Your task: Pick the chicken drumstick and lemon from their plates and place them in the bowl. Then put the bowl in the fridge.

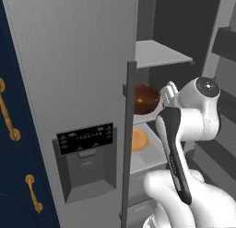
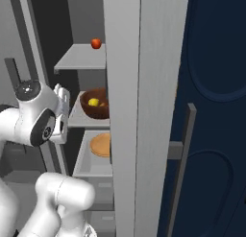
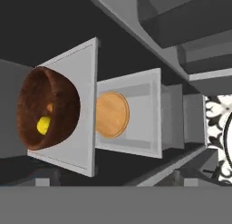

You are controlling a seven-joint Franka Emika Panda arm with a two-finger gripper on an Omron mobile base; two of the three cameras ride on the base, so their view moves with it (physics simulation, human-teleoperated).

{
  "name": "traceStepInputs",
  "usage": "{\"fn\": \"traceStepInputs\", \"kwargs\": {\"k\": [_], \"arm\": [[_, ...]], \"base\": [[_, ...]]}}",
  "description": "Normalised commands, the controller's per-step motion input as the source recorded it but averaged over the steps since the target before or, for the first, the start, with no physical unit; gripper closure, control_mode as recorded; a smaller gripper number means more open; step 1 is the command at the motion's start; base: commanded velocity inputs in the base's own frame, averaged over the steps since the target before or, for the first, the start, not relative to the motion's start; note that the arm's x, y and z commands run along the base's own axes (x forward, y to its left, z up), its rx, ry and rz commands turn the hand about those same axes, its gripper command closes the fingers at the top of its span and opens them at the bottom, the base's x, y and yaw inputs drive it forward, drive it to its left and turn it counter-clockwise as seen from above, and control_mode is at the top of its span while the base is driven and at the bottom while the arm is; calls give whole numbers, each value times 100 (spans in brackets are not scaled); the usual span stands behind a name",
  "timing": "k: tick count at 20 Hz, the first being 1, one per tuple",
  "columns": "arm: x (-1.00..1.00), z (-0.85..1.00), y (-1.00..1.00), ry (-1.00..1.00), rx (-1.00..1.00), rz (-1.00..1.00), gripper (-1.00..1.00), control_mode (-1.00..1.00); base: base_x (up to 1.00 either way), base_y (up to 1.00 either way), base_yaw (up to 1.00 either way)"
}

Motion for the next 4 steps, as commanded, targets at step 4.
{"fn": "traceStepInputs", "kwargs": {"k": [4], "arm": [[-89, 31, 17, -57, -7, 6, -100, -100]], "base": [[0, 0, 0]]}}
